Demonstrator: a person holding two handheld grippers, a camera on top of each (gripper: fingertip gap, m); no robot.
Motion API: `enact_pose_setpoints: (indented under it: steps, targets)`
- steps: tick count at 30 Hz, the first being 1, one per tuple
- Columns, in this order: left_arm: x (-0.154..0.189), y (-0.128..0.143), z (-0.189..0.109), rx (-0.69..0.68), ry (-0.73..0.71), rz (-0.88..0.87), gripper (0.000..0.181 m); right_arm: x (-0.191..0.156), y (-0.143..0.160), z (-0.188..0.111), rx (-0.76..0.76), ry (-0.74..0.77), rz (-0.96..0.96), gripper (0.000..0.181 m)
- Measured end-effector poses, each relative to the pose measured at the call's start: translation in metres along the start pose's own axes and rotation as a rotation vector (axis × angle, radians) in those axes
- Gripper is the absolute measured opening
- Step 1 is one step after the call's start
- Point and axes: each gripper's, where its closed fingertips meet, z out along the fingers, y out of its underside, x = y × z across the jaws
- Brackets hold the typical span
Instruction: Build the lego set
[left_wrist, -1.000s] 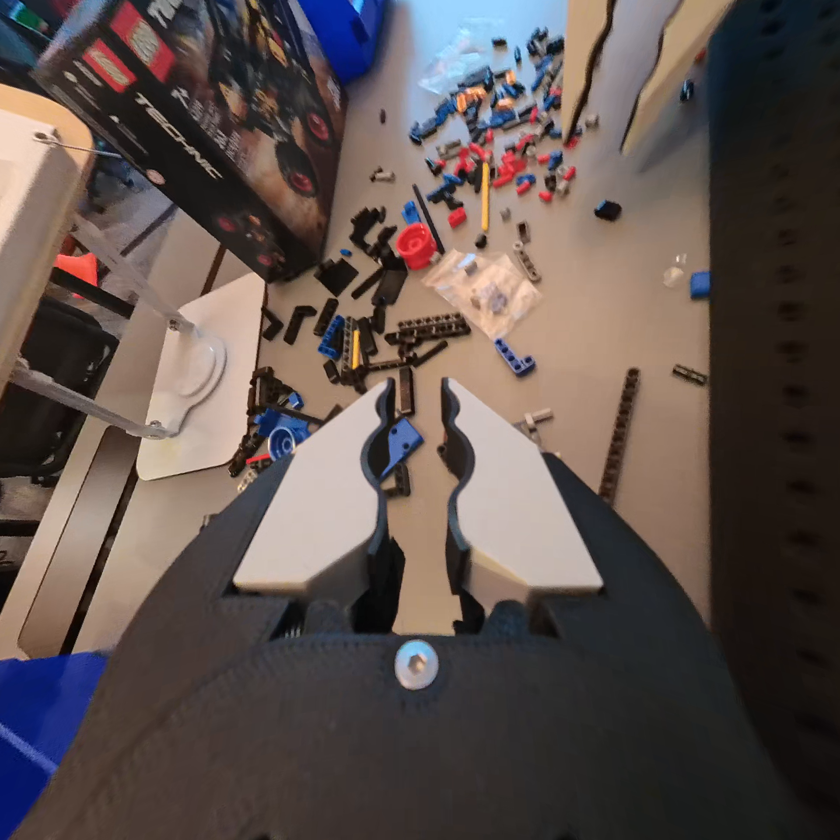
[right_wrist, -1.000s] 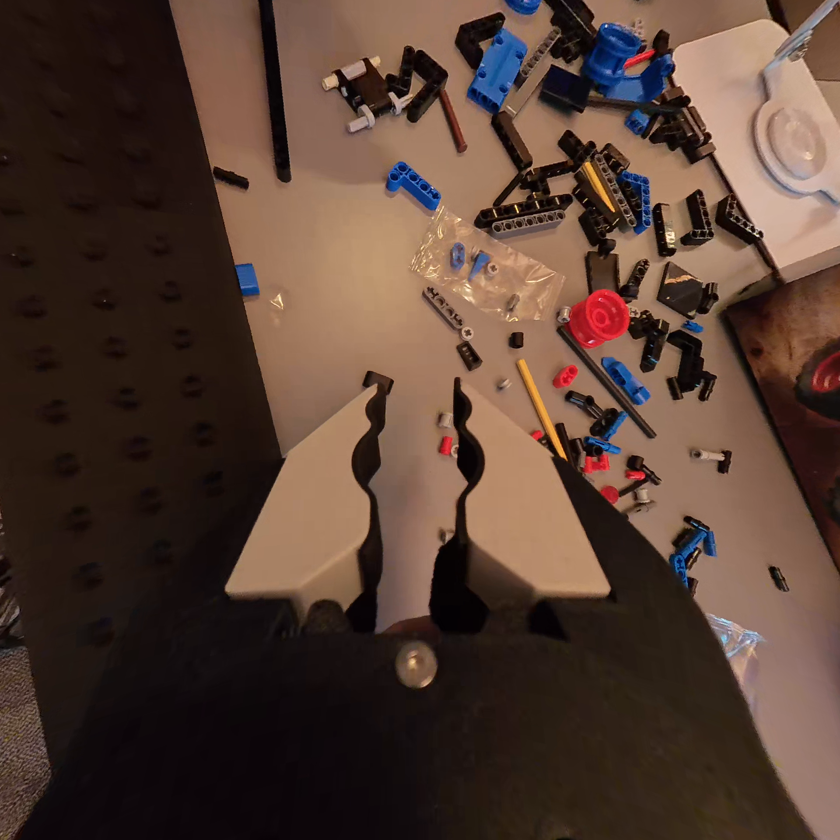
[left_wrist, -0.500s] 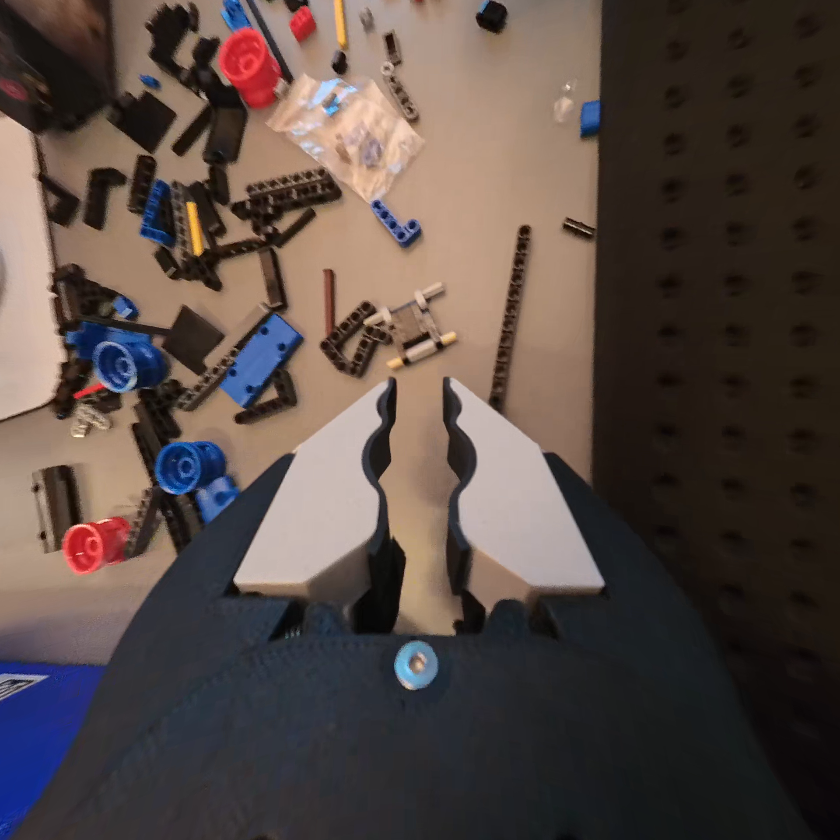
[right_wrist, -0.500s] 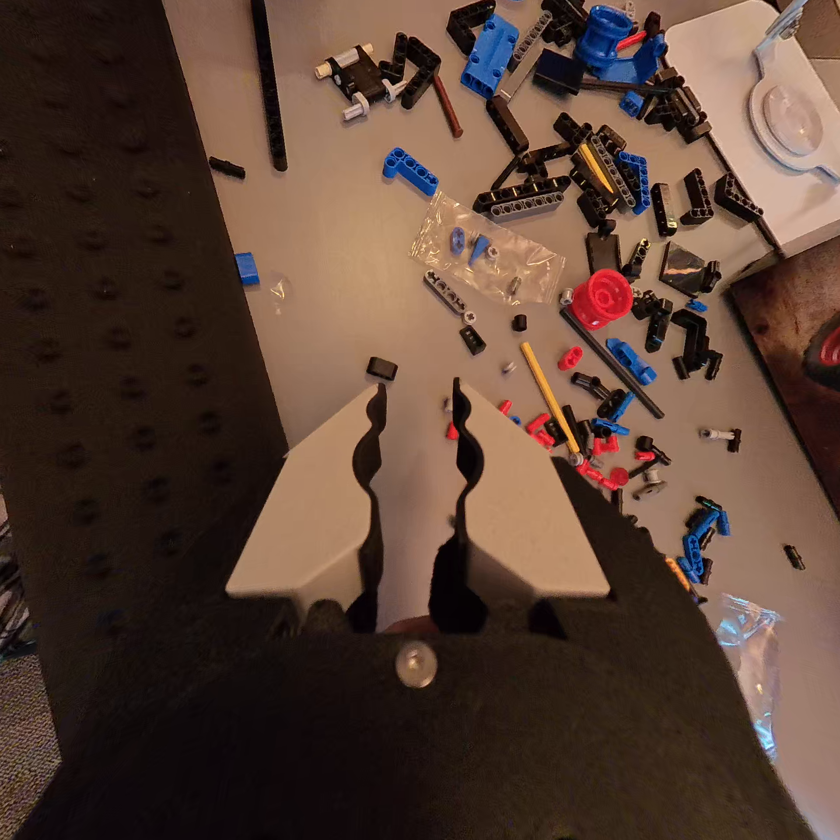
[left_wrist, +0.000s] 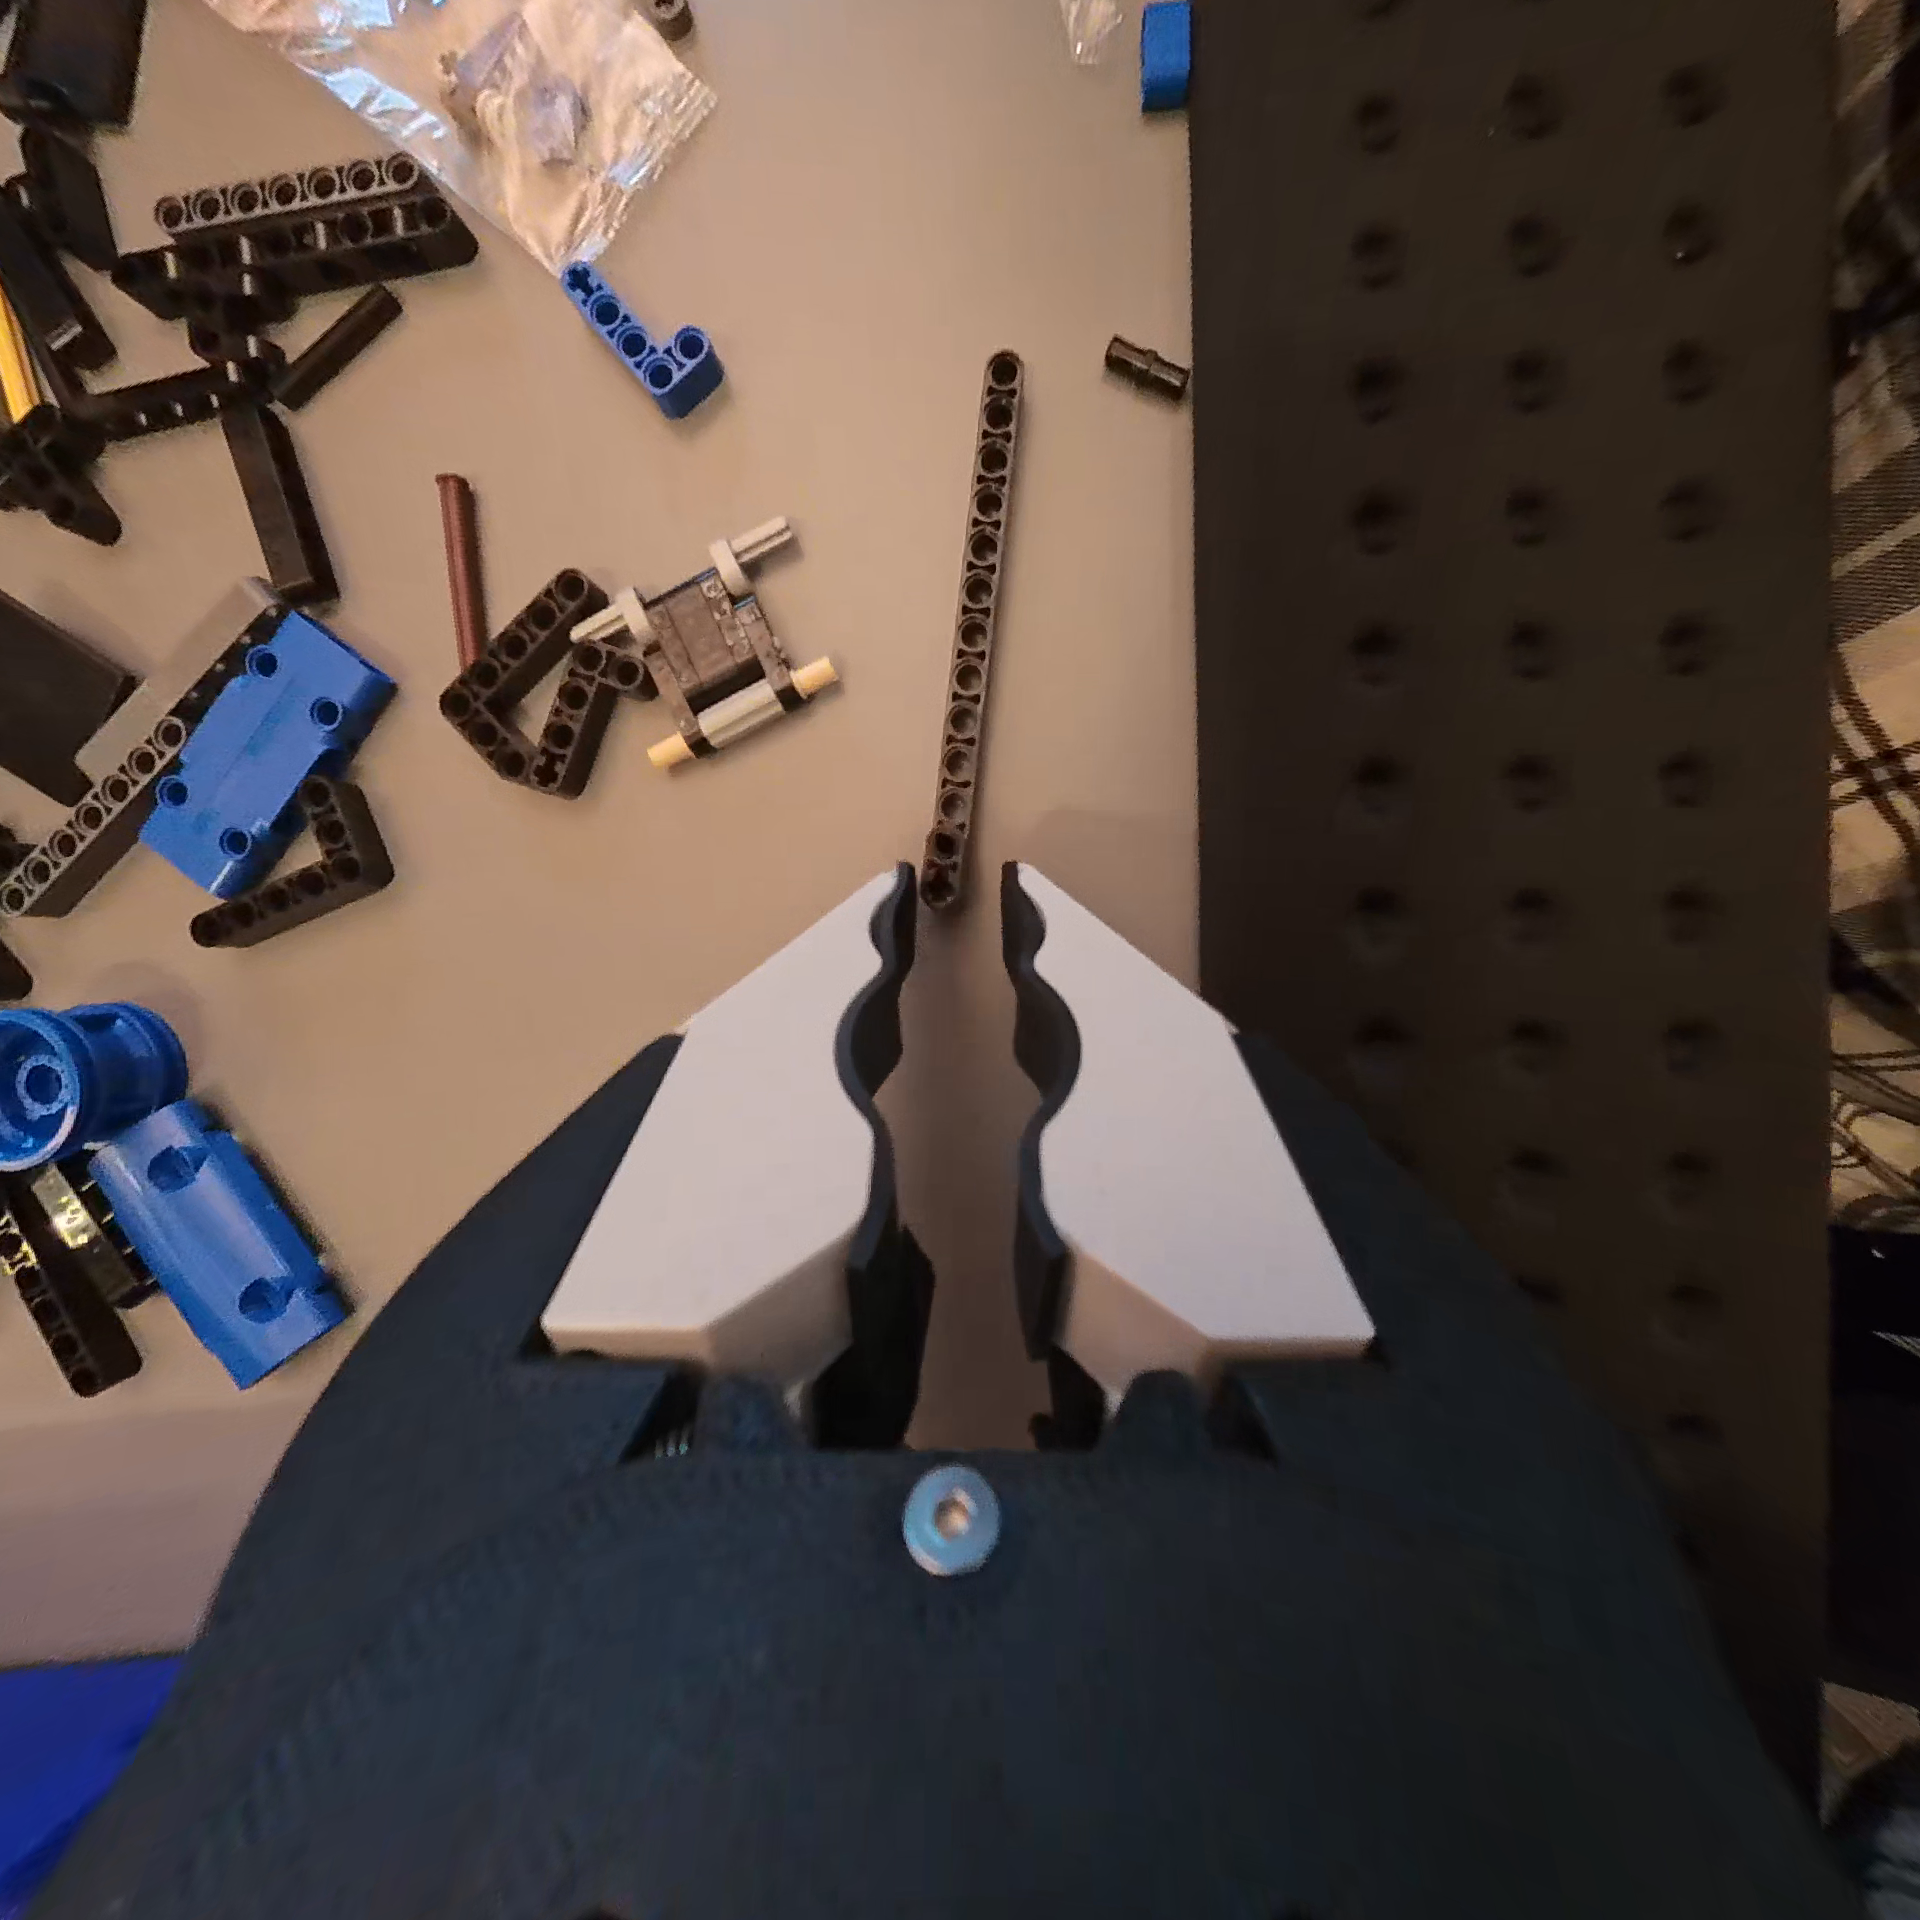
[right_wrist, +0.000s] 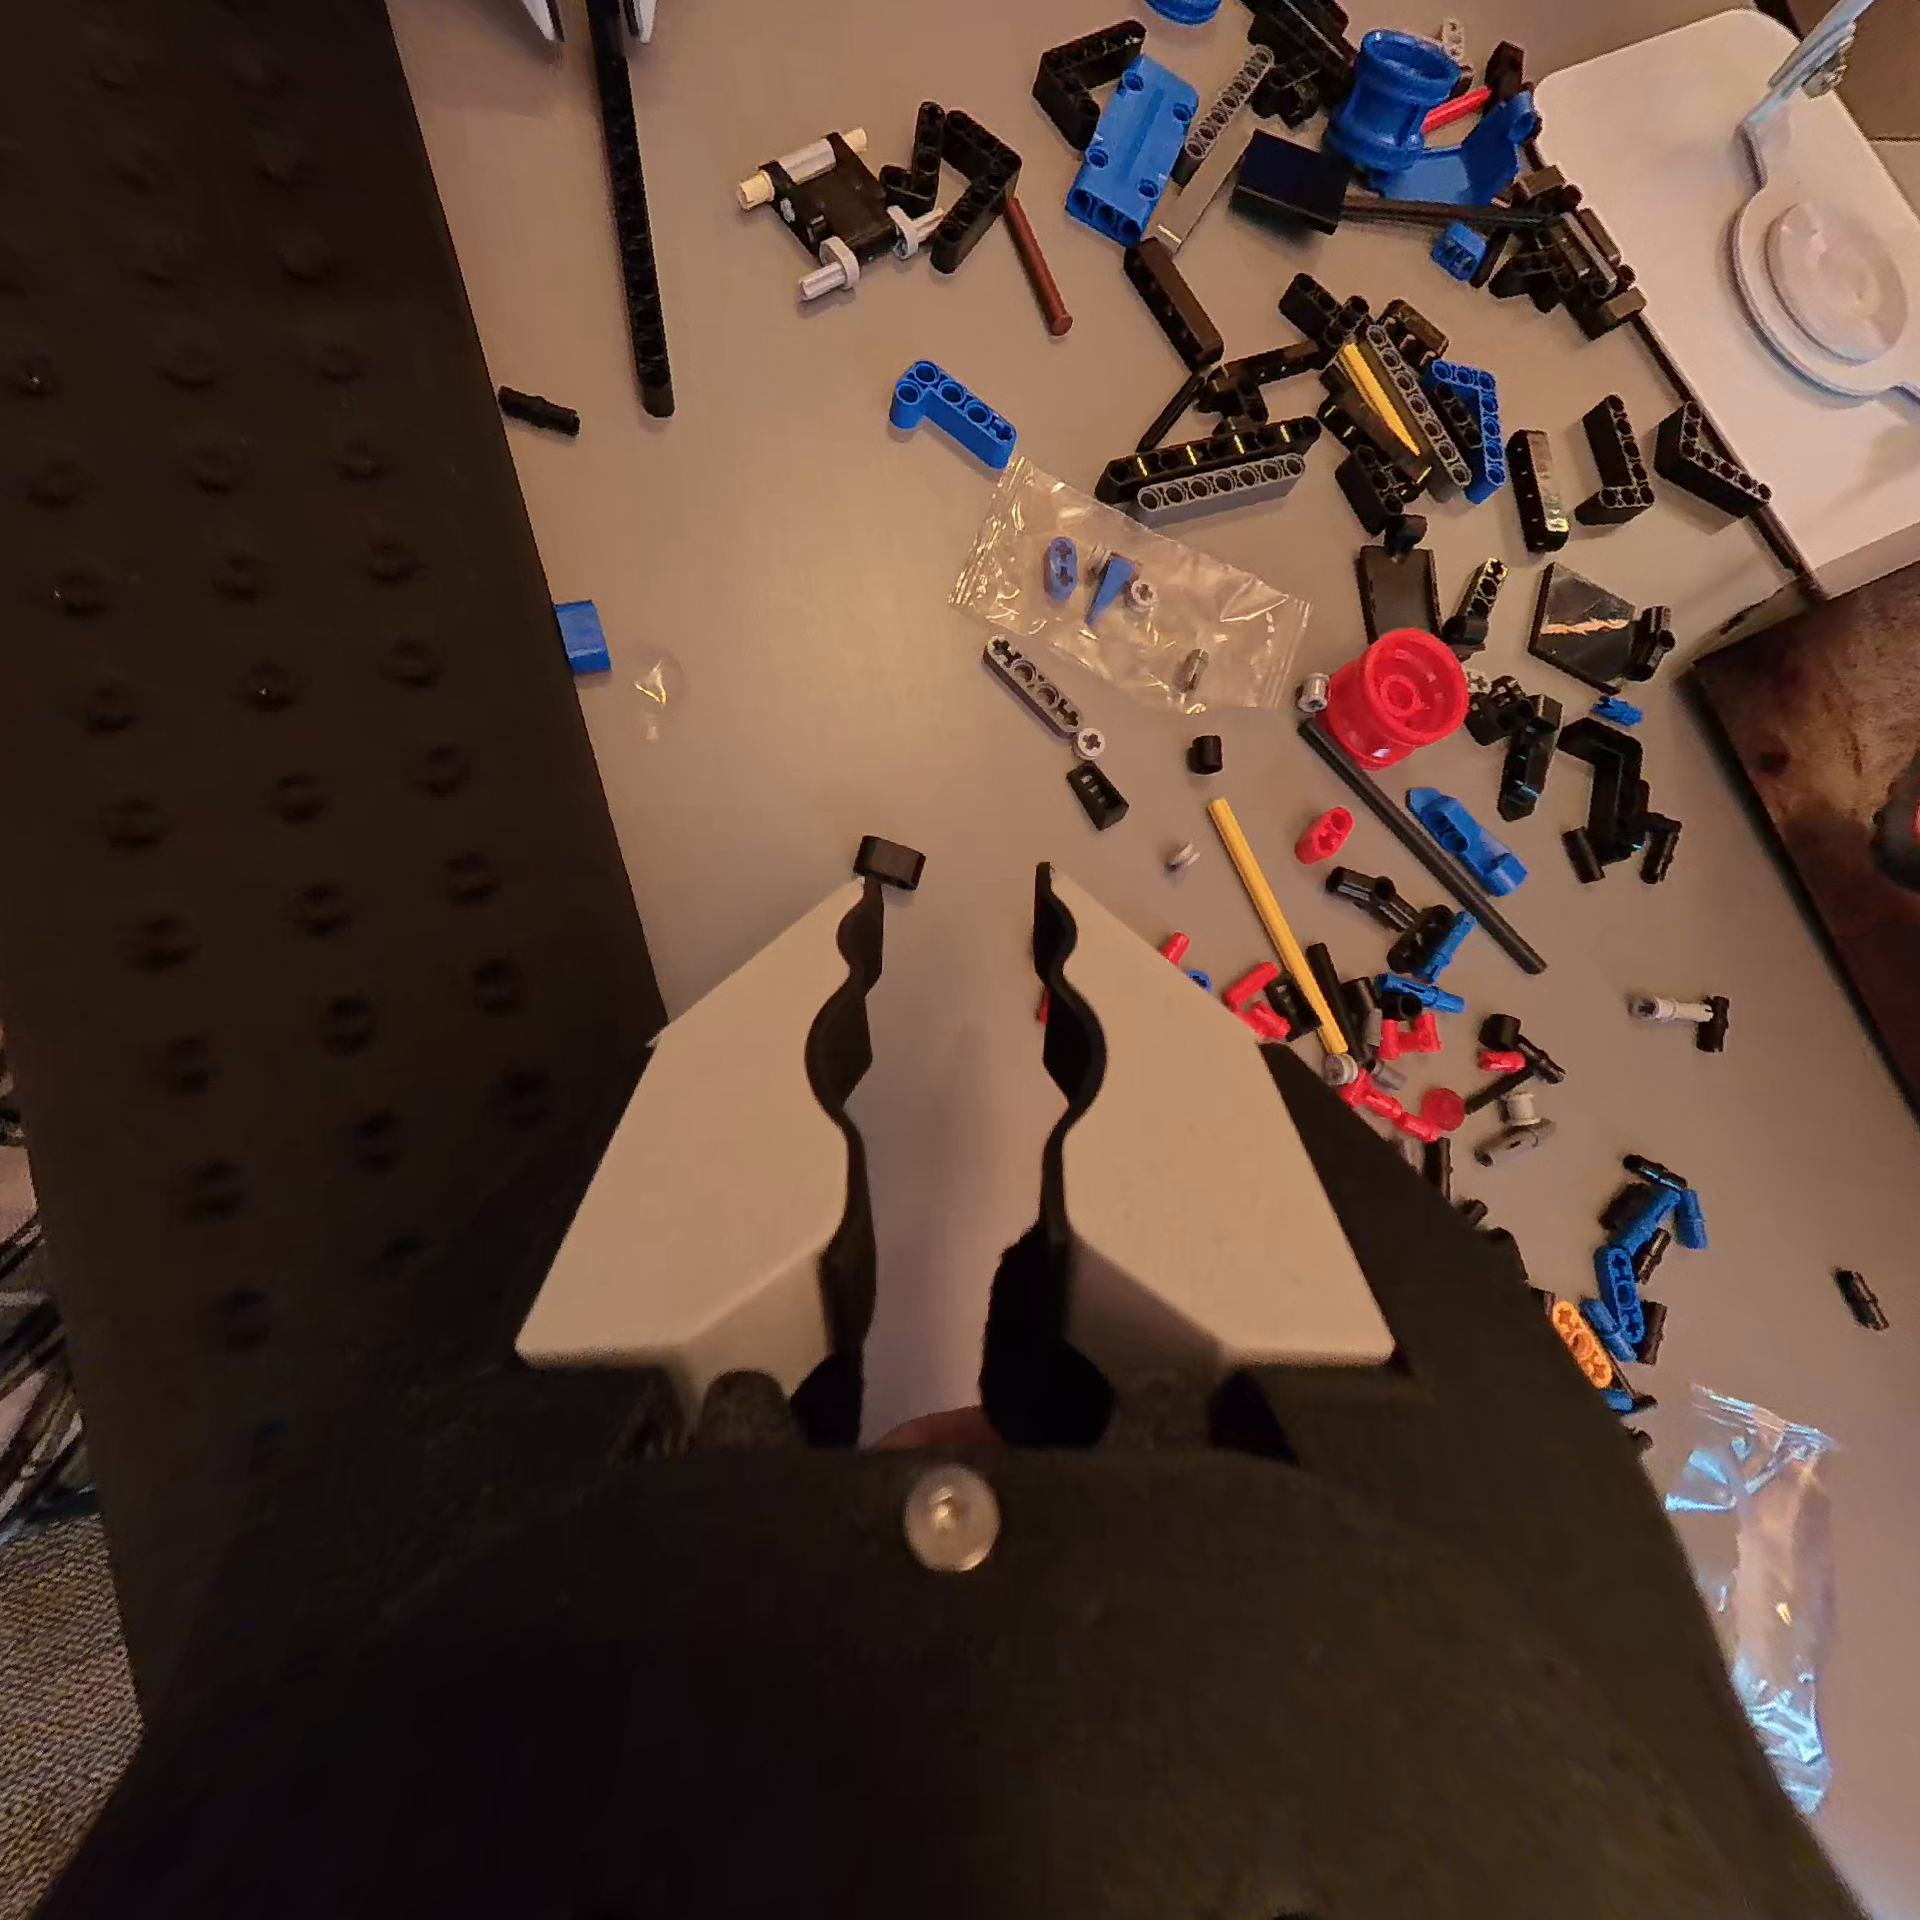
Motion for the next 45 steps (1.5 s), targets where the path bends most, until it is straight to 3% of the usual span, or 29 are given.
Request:
enact_pose_setpoints:
  steps: [10,20,34,45]
  targets:
    - [-0.014,-0.022,-0.014,0.089,-0.087,0.042,0.026,0.003,0.002,-0.011,0.020,0.024,0.030,0.025]
    - [-0.029,-0.073,-0.008,0.137,-0.184,0.194,0.029,0.010,0.012,-0.031,0.025,0.093,0.076,0.026]
    - [-0.034,-0.137,0.047,0.154,-0.190,0.345,0.029,0.015,0.026,-0.050,0.031,0.184,0.116,0.026]
    - [-0.034,-0.137,0.071,0.168,-0.175,0.321,0.028,0.037,0.077,-0.077,-0.105,0.282,0.210,0.018]
